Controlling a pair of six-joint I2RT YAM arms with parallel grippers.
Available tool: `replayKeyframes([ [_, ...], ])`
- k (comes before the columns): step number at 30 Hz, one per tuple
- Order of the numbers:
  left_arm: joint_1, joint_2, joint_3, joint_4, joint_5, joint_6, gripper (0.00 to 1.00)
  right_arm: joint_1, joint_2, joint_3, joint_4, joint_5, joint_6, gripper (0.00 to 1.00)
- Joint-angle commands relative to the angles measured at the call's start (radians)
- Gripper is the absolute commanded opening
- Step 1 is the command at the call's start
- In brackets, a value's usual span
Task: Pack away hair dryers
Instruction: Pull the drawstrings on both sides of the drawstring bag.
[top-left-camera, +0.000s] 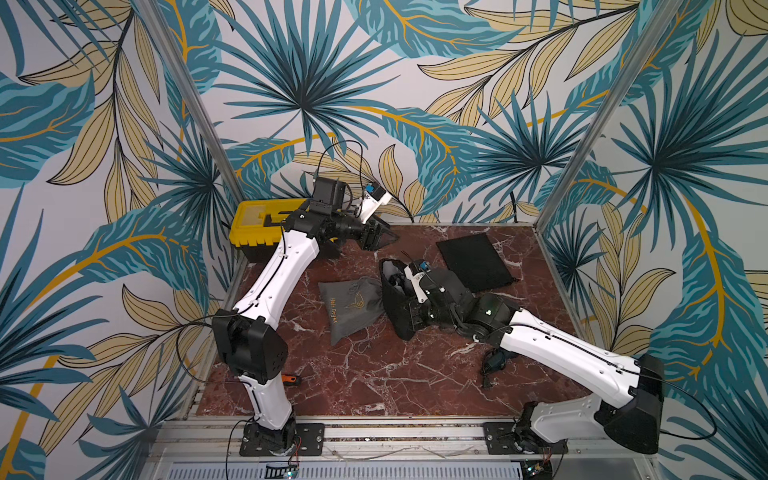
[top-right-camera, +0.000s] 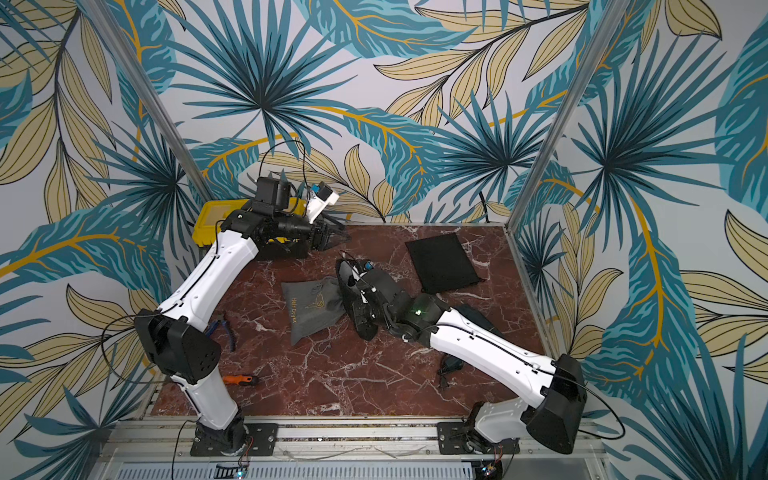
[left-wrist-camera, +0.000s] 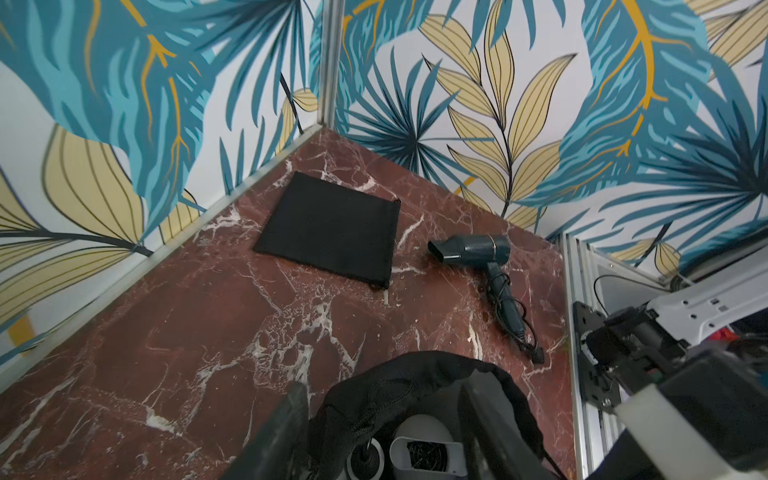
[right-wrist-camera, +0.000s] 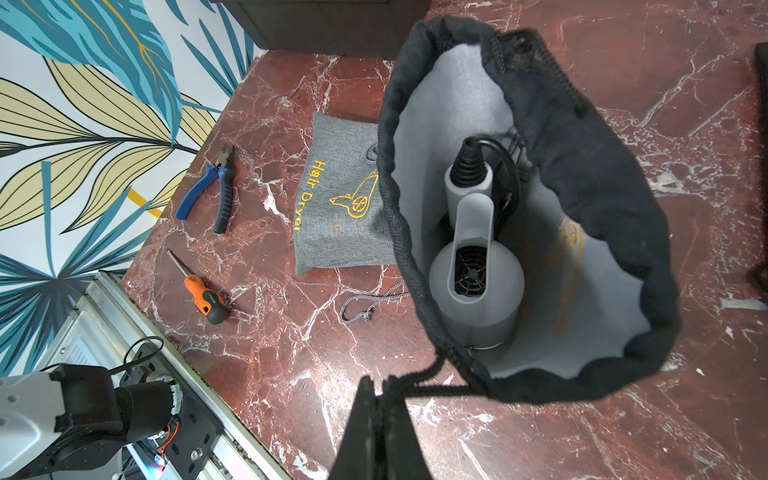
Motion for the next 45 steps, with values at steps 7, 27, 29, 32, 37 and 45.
replayKeyframes([
  [7,-0.1,-0.01,-0.111,-0.049,-0.066,0.374,0.66,0.006,-0.043,-0.057,0.041,0.008,0.02,0.0],
  [27,-0.213,0.054,-0.068,-0.055,-0.377,0.601,0.58,0.008,-0.049,-0.054,0.036,0.005,0.016,0.0],
  [29,-0.214,0.059,-0.067,-0.055,-0.386,0.615,0.57,0.008,-0.049,-0.053,0.037,0.004,0.016,0.0],
  [32,-0.214,0.065,-0.061,-0.055,-0.394,0.625,0.53,0.008,-0.046,-0.054,0.036,0.002,0.014,0.0],
  [37,-0.214,0.075,-0.04,-0.054,-0.401,0.622,0.45,0.009,-0.044,-0.054,0.035,0.0,0.013,0.0],
  [45,-0.215,0.071,-0.004,-0.054,-0.379,0.6,0.46,0.009,-0.035,-0.047,0.03,-0.003,0.01,0.0],
])
